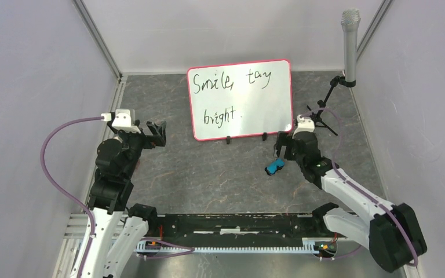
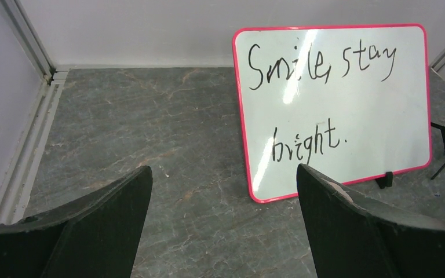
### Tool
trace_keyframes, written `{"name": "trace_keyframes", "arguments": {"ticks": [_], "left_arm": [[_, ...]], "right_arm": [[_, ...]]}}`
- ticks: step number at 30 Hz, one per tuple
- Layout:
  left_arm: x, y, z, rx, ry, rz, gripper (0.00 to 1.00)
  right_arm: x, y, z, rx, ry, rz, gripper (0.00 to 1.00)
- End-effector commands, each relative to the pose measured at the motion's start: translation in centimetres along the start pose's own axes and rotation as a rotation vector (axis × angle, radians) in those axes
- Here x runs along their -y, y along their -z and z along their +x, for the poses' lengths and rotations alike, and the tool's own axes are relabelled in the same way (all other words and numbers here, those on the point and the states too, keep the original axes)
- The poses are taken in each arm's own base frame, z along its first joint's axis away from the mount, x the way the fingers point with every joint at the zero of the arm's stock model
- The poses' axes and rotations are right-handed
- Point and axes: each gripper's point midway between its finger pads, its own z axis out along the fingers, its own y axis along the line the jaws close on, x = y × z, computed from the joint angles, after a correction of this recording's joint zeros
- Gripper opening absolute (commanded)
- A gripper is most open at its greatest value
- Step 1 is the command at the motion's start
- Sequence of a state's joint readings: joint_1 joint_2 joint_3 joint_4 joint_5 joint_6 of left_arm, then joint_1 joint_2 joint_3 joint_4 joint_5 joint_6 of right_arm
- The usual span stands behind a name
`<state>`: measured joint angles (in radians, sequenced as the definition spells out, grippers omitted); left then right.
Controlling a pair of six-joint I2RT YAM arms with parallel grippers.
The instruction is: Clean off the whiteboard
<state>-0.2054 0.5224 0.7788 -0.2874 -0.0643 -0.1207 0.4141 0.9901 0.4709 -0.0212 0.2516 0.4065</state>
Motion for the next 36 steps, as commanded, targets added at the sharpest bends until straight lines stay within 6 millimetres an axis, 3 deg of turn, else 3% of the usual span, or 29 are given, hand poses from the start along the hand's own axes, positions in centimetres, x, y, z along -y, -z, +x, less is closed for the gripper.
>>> {"name": "trace_keyframes", "arguments": {"ticks": [1,9,14,18,25,36], "left_arm": [[1.0,0.2,-1.6,0.033,0.043,0.04,1.0],[1.4,0.0,-1.4,0.02,0.052,0.059,1.0],[1.4,0.0,-1.4,0.021,0.052,0.059,1.0],[1.4,0.1,-1.3,0.018,0.052,0.061,1.0],[1.6,-0.4,-1.0,-0.002,0.057,0.065,1.0],[2.0,-0.4,-0.6,-0.018,0.058,0.088,1.0]], "right_arm": [[-1.5,-0.2,2.5,-0.116,-0.021,0.028,0.97],[-2.4,0.8,5.0,-0.179,-0.046,0.21,0.99],[-0.5,1.1,6.5,-0.196,-0.116,0.387,0.99],[0.1,1.2,7.5,-0.253,-0.164,0.507,0.92],[-1.7,-0.2,8.5,-0.307,-0.163,0.48,0.87],[-2.3,0.7,10.7,-0.314,-0.108,0.478,0.73]]}}
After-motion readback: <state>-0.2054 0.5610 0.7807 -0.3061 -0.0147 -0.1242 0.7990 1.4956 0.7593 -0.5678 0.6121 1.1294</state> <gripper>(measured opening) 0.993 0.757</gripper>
